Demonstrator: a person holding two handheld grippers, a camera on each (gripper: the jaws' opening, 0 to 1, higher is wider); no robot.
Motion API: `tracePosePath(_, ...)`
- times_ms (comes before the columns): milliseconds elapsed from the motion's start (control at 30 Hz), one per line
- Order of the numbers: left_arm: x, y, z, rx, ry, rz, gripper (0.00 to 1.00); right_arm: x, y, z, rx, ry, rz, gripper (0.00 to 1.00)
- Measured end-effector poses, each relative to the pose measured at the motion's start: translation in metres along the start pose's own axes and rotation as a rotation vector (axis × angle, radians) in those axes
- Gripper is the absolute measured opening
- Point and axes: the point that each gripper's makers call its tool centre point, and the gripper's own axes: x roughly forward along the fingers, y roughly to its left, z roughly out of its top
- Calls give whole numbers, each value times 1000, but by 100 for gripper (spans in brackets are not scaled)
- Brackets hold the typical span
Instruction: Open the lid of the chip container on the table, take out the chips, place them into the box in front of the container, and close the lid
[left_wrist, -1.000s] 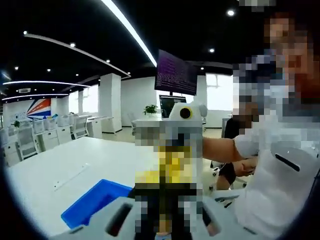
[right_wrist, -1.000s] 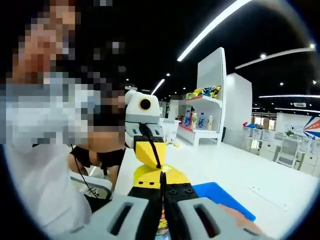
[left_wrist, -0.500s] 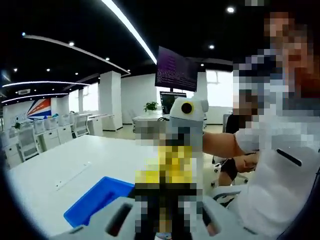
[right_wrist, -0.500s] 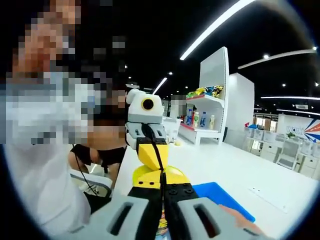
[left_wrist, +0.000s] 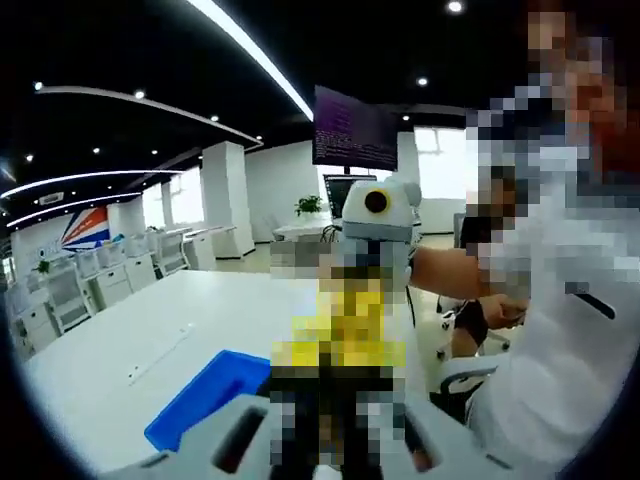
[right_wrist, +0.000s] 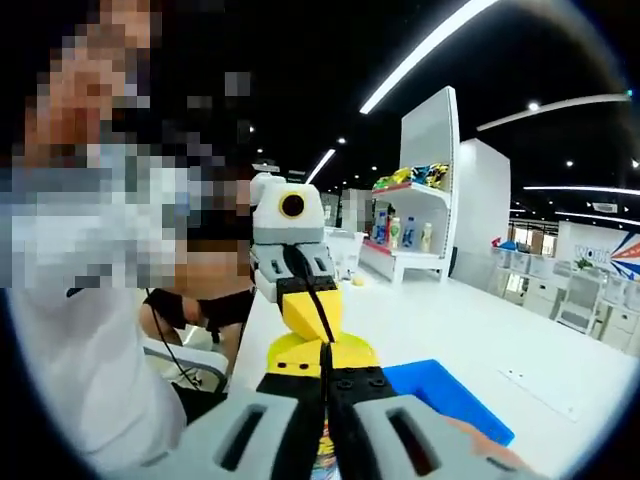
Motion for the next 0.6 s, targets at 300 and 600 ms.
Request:
tracePosePath(300, 1, 1, -1, -35, -37, -28, 0, -1, -4, -2, 84, 12, -5, 0)
tracePosePath(600, 0, 1, 1, -72, -69, -51, 0, -9, -31, -13, 302, 17, -83, 0)
